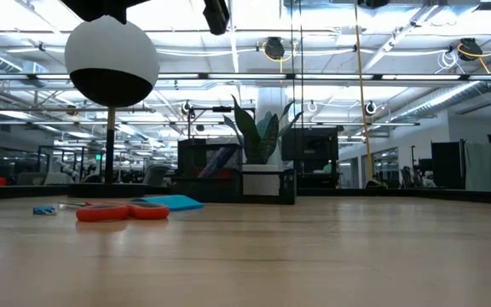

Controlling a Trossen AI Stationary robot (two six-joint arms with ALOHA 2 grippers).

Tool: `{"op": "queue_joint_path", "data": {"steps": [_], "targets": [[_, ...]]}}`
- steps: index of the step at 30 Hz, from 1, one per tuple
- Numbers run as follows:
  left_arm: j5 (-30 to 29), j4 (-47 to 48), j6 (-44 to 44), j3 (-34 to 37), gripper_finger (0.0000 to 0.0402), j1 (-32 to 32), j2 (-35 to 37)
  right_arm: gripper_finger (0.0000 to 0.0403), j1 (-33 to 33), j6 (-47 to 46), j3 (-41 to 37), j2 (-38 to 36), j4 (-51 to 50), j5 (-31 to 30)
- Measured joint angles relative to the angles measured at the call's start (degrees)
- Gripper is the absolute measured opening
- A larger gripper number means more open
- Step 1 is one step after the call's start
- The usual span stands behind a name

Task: Pick and place office supplies into organizer
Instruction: Put the black pen into the desk organizer

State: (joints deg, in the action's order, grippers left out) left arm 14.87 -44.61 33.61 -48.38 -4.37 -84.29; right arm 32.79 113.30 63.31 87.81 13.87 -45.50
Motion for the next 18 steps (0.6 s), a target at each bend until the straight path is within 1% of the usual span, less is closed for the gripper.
{"op": "queue_joint_path", "data": {"steps": [3,5,10,14,18], "targets": [[-0.02,-0.08,-0.1,0.0,0.0039,-0.17,0.0,0.0214,-0.96,4.38,0.0,0.0,2.74,1.57],[-0.02,-0.11,-0.19,0.0,0.0039,-0.18,0.0,0.0215,-1.93,6.29,0.02,-0.02,2.75,3.48],[-0.11,-1.3,-0.27,-0.02,0.0039,-0.63,0.0,0.0213,-4.86,7.8,0.02,0.33,3.5,8.17],[-0.11,-1.47,-0.42,-0.02,0.0039,-0.63,0.0,0.0213,-6.85,10.22,0.02,2.15,7.91,8.46],[-0.46,-1.69,-0.72,-0.02,0.0039,-0.6,0.0,0.0207,-8.47,12.26,0.04,4.95,10.12,11.15]]}}
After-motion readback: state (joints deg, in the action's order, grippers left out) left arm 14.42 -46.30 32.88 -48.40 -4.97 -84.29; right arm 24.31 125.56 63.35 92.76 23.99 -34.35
